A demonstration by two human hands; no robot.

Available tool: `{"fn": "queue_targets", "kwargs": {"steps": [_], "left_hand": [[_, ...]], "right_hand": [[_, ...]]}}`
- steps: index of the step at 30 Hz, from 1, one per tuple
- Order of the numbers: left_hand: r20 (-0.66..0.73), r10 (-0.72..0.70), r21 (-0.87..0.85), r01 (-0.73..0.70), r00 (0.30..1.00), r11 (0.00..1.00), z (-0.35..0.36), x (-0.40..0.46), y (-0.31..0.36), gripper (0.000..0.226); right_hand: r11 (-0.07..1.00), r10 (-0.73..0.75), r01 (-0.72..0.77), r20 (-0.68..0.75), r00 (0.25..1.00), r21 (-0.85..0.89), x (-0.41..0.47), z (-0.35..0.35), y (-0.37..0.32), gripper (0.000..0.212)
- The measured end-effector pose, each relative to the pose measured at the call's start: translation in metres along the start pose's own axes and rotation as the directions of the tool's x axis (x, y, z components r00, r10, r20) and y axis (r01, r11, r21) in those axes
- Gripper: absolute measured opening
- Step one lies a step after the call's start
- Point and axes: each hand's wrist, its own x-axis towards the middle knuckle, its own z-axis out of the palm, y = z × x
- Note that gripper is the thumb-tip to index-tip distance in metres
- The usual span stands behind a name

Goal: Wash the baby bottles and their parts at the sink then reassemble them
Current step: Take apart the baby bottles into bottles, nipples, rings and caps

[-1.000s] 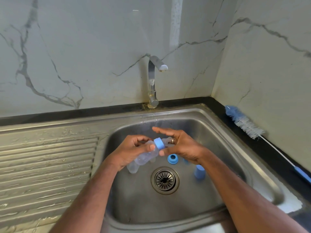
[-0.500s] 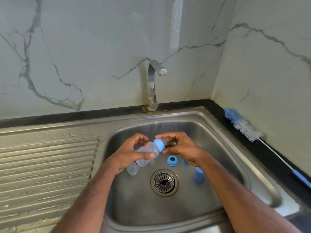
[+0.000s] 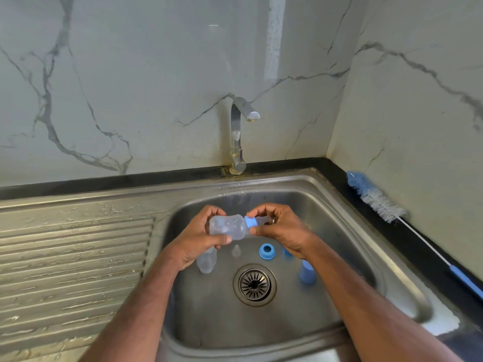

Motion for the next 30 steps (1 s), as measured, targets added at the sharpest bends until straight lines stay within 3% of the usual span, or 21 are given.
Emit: {"fn": "queue_targets", "kwargs": {"steps": [4, 9, 13, 18, 23, 30], "left_hand": [[-0.146, 0.068, 0.069, -0.058, 0.987, 0.996, -0.011, -0.004, 0.001, 0.066], [-0.169, 0.205, 0.467, -0.105, 0.964, 0.878, -0.024, -0.023, 0.005, 0.054], [-0.125, 0.108, 0.618, -0.008, 0.986, 0.786, -0.020, -0.036, 0.010, 0.068], [-0.046, -0.085, 0.857, 0.083, 0.995, 0.509, -0.009, -0.051, 0.000, 0.068], [-0.098, -0.196, 0.939, 0.156, 0.976, 0.306, 0.007, -0.056, 0.005, 0.081], [-0.122, -0.220, 0.968, 0.166, 0.968, 0.191, 0.016, -0.054, 0.002, 0.082]], "right_hand": [[1.000, -0.006, 0.006, -0.041, 0.999, 0.000, 0.003, -0.004, 0.003, 0.032], [0.986, 0.019, -0.017, 0.010, 1.000, -0.167, 0.000, -0.002, 0.004, 0.030], [0.947, 0.068, -0.037, 0.086, 0.994, -0.319, 0.001, 0.006, 0.007, 0.029], [0.908, 0.087, -0.029, 0.120, 0.989, -0.419, 0.000, 0.011, 0.010, 0.030], [0.862, 0.136, -0.018, 0.198, 0.971, -0.507, -0.004, 0.016, 0.012, 0.032], [0.864, 0.161, -0.022, 0.235, 0.959, -0.503, -0.003, 0.017, 0.014, 0.039]]}}
